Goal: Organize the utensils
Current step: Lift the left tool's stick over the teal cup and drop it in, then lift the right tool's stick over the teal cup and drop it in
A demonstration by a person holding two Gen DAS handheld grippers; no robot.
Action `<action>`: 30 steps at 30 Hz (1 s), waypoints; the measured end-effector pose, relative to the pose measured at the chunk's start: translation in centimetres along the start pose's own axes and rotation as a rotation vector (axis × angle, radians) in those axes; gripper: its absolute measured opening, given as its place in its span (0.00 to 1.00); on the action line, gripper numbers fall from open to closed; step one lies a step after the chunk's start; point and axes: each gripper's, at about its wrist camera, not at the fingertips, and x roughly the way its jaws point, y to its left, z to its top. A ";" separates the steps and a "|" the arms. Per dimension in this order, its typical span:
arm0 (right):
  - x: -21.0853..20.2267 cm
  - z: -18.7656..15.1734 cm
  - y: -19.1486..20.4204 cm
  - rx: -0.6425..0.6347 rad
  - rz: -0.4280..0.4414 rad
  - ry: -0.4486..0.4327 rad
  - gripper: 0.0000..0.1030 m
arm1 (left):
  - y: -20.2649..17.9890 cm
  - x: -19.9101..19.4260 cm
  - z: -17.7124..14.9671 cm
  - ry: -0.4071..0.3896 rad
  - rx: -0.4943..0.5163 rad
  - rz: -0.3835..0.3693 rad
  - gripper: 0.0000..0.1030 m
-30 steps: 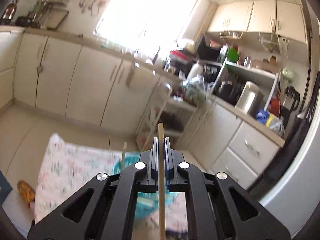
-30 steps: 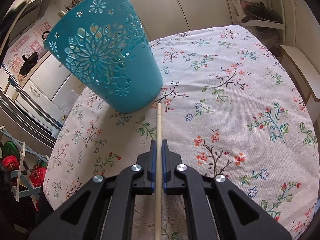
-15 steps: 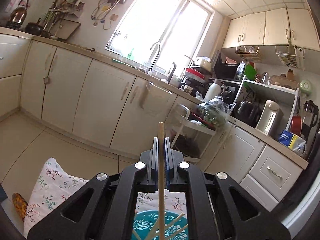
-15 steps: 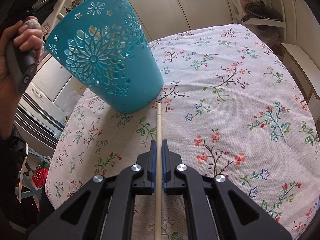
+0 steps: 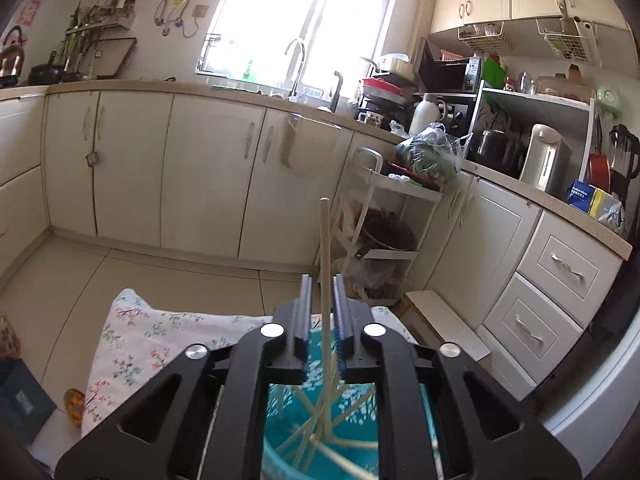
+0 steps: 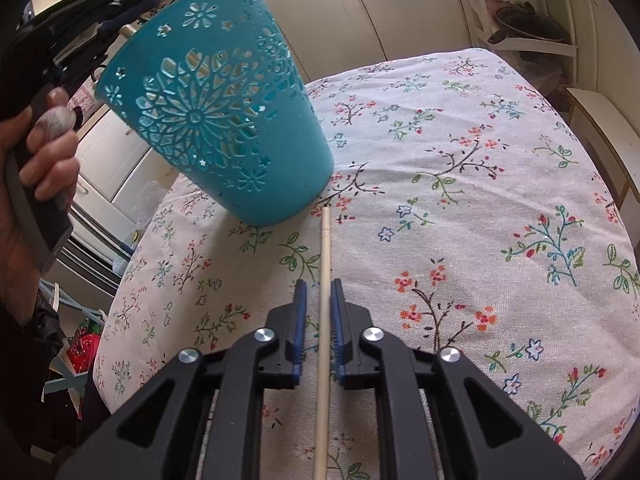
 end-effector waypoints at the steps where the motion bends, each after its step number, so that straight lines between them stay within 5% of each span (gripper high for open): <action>1: 0.0 0.0 0.2 -0.010 -0.005 0.000 0.16 | 0.2 -0.9 -0.2 -0.008 -0.004 0.010 0.29; 3: 0.1 0.0 0.5 -0.023 -0.018 0.001 0.16 | 1.1 -3.3 -0.8 -0.037 -0.027 0.042 0.45; 7: 0.3 0.1 1.5 -0.073 -0.105 0.001 0.06 | 3.5 -6.6 -3.3 -0.031 -0.088 0.099 0.58; 11: -0.1 0.0 1.2 -0.055 -0.105 -0.014 0.06 | 6.5 -7.0 -8.5 0.088 -0.178 0.159 0.65; 20: -6.7 0.1 -0.1 0.092 0.125 -0.238 0.06 | 9.9 -4.9 -16.2 0.273 -0.303 0.214 0.72; 30: -12.8 11.0 5.9 0.069 0.362 -0.556 0.06 | 10.1 -4.2 -16.6 0.284 -0.332 0.192 0.75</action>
